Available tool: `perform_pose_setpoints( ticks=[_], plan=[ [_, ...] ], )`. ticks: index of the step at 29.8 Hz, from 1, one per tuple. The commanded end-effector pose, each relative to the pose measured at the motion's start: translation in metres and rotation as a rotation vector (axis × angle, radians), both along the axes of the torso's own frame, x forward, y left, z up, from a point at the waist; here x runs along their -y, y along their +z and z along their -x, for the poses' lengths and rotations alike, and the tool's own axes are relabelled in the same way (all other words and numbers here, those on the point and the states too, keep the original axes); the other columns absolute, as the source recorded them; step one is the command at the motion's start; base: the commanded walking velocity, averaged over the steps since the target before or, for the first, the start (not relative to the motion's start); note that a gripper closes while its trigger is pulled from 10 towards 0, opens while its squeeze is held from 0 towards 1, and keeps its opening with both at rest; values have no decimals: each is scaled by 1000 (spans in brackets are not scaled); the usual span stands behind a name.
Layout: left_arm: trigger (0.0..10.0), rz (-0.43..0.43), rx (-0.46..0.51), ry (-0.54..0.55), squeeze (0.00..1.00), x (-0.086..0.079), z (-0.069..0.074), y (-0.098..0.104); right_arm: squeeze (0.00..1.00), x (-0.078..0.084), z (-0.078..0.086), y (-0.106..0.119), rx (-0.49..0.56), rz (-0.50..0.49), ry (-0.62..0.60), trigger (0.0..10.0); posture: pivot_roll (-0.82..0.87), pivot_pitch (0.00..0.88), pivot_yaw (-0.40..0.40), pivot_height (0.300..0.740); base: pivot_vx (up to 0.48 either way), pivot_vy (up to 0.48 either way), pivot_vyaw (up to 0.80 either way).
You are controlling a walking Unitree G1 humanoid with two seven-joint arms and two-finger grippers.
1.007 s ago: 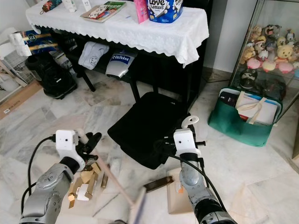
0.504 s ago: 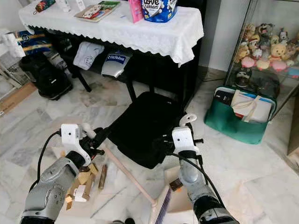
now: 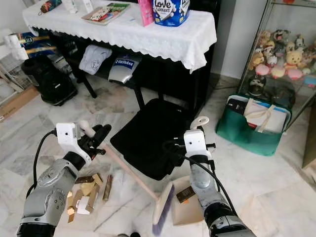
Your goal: Sweep floor
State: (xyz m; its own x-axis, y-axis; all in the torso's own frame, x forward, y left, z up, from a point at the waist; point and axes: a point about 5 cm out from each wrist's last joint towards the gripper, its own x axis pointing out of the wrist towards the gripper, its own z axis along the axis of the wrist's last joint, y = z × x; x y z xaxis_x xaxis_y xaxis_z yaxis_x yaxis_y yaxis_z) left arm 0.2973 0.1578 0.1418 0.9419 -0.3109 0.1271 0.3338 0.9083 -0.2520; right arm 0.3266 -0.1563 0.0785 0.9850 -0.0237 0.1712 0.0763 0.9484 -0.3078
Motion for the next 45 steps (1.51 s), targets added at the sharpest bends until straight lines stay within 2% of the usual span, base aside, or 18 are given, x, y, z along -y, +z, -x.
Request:
perform_pose_setpoints(
  ticks=[1, 10, 12, 13, 14, 18, 25, 31, 45],
  plan=[
    [10000, 29, 57, 20, 0, -4, -2, 10, 0, -4, -3, 8, 32, -10, 24, 10000, 28, 15, 116, 740, 0, 0, 0],
    [10000, 36, 88, 101, 0, -11, -9, 11, 0, 4, -5, 20, 74, -92, 47, 10000, -10, 0, 93, 740, 0, 0, 0],
    [10000, 51, 106, 217, 0, -23, -9, 11, 0, 7, -6, 20, 70, -121, 31, 10000, -13, 0, 93, 740, 0, 0, 0],
    [10000, 51, 106, 217, 0, -23, -9, 11, 0, 7, -6, 20, 70, -121, 31, 10000, -13, 0, 93, 740, 0, 0, 0],
    [10000, 32, 113, 280, 0, -29, -7, 10, 0, 8, -6, 19, 67, -134, 25, 10000, -13, 0, 95, 740, 0, 0, 0],
    [10000, -99, 122, 343, 0, -32, 1, 1, 0, 8, -6, 19, 63, -176, 14, 10000, -11, 0, 101, 740, 0, 0, 0],
    [10000, -164, 128, 326, 0, -26, 8, -9, 0, 6, -3, 16, 63, -199, 15, 10000, -13, 0, 112, 740, 0, 0, 0],
    [10000, -156, 144, 325, 0, -23, 11, -8, 0, 8, 1, 13, 66, -211, 2, 10000, -14, 0, 119, 740, 0, 0, 0],
    [10000, -163, 144, 315, 0, -15, 12, -13, 0, 4, 0, 17, 81, -236, 7, 10000, -8, 0, 124, 740, -318, 0, 0]
  ],
)
